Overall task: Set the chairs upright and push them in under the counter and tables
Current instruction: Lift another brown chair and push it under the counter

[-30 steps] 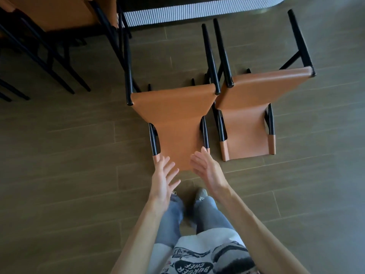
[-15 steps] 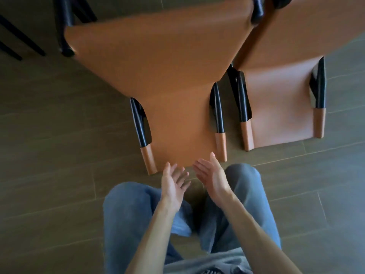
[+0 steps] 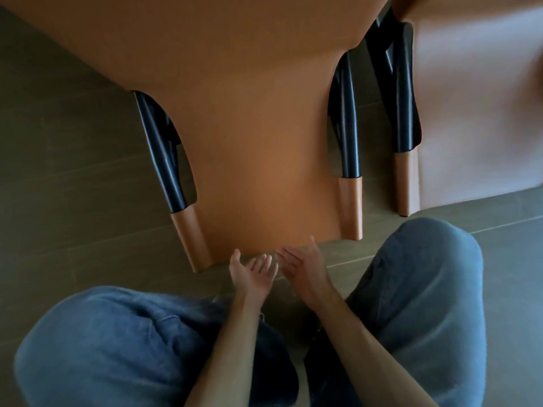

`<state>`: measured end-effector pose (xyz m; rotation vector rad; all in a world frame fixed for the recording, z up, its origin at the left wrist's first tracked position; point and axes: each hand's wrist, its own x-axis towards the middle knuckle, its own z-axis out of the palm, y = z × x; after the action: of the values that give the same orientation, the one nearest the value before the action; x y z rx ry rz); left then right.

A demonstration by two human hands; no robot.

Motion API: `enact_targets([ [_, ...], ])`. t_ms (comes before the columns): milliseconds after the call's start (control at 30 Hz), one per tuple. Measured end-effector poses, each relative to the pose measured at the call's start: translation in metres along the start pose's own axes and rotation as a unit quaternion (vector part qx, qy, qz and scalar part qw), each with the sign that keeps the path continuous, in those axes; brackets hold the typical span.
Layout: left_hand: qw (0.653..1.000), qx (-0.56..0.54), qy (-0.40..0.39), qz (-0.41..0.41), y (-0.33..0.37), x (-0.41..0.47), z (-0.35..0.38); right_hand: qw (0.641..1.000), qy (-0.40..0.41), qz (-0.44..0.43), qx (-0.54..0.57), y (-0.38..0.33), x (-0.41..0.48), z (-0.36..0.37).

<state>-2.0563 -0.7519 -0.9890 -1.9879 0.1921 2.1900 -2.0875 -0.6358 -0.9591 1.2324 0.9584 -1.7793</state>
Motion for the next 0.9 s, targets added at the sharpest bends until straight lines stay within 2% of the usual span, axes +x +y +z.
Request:
enact_targets([
  [167, 0.999, -0.025, 0.031, 0.006, -0.003, 0.022, 0.0, 1.0, -0.008, 0.013, 0.02, -0.002, 0.007, 0.0],
  [300, 0.998, -0.053, 0.012, 0.014, -0.007, 0.021, -0.007, 0.999, 0.023, 0.028, 0.041, -0.002, 0.011, -0.008],
  [467, 0.999, -0.025, 0.001, 0.021, -0.002, -0.005, -0.008, 0.997, 0.072, 0.002, 0.025, 0.0, 0.002, 0.002],
  [600, 0.999, -0.049, -0.012, 0.019, 0.005, -0.073, -0.002, 0.993, 0.116, 0.0, -0.035, -0.004, -0.035, 0.023],
  [733, 0.992, -0.082, -0.088, 0.036, 0.014, -0.169, 0.008, 0.993, 0.087, 0.018, 0.08, -0.013, -0.105, 0.062],
  [900, 0.988, -0.039, -0.134, 0.066, 0.048, -0.301, 0.037, 0.983, 0.063, -0.001, 0.171, -0.054, -0.223, 0.126],
])
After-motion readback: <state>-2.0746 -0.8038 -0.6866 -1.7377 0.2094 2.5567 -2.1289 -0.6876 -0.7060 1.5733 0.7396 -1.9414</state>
